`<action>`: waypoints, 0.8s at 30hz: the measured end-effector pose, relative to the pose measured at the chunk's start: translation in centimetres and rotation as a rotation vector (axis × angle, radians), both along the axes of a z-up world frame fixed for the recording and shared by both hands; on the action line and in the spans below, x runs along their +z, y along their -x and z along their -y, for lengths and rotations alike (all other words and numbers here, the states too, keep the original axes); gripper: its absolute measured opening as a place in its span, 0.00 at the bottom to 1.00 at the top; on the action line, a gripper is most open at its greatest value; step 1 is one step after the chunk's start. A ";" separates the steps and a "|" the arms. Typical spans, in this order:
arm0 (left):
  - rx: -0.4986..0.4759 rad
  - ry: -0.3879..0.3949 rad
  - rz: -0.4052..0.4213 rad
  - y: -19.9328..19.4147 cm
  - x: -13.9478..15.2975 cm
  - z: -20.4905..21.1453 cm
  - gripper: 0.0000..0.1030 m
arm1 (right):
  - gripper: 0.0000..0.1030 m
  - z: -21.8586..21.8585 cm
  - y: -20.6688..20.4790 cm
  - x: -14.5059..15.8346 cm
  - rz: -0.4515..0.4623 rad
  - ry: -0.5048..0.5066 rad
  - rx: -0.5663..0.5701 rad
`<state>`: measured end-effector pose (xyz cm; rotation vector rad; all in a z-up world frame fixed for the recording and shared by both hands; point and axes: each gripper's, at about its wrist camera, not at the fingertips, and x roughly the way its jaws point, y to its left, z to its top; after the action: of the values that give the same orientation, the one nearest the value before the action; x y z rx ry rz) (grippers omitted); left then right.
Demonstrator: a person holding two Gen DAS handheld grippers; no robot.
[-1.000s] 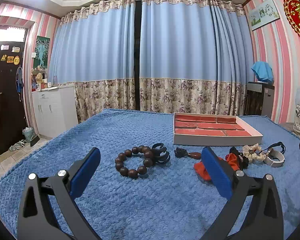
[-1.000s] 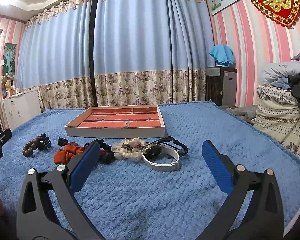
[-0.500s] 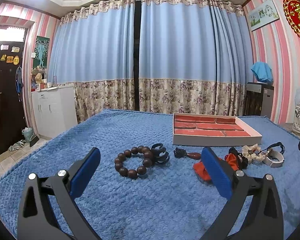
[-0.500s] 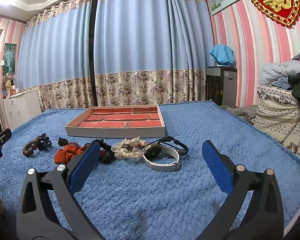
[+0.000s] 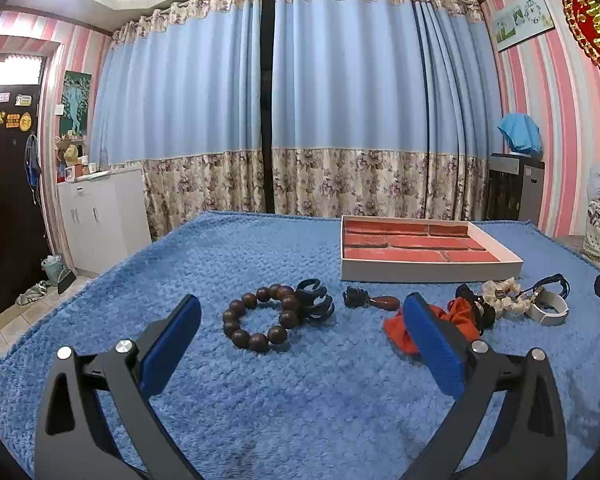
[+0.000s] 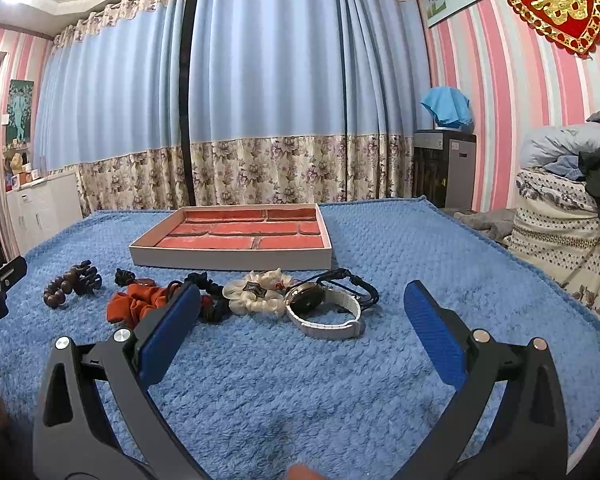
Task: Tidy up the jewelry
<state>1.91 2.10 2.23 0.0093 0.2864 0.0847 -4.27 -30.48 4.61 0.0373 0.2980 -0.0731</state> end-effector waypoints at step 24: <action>0.015 -0.043 -0.019 -0.4 0.0 0.8 0.96 | 0.96 -0.4 0.1 0.4 -0.001 0.030 0.008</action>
<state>2.34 1.28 2.27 0.0512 0.3036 0.1057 -4.40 -30.10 5.01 0.0062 0.2979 -0.0701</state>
